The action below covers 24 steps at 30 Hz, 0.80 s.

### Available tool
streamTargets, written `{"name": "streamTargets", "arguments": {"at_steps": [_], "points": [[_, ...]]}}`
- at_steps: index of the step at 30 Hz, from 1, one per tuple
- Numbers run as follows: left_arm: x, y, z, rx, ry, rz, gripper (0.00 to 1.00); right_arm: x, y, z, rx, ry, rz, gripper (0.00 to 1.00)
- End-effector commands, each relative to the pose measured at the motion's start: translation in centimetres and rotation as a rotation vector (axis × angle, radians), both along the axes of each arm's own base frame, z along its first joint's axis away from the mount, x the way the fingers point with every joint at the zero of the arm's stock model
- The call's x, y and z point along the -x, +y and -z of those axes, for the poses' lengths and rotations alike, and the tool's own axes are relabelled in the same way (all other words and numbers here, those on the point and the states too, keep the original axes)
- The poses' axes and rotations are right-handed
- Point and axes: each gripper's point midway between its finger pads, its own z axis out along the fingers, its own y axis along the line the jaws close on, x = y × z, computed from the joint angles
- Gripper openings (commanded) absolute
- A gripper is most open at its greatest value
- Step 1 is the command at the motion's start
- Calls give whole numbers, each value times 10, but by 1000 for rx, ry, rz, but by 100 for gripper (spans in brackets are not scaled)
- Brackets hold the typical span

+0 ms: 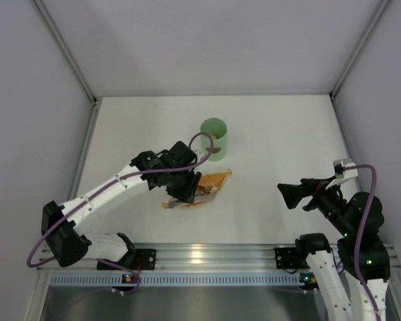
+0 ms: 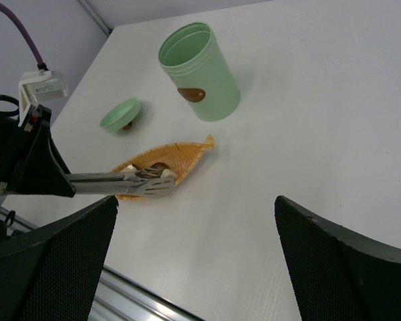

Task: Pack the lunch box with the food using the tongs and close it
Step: Pick up the fake food from the plate.

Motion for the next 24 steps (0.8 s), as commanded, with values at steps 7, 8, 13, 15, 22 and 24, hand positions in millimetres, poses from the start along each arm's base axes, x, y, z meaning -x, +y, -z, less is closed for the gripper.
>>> {"name": "streamTargets", "arguments": {"at_steps": [7,8,13,15,22,24], "points": [[-13,-10,-21,51,-72,-3,40,3,-1,3,14,-1,0,99],[-13,-10,-21,49,-72,-4,40,3,-1,3,14,-1,1,100],[-16,-8,-22,39,-89,-19,39,3,-1,3,15,1,0,99],[-17,-7,-24,40,-95,-25,38,4,-1,3,14,-2,1,100],[-20,-6,-31,47,-123,-37,34,3,-1,3,14,-1,1,99],[-20,-5,-32,47,-126,-37,34,3,-1,3,13,0,0,100]]}}
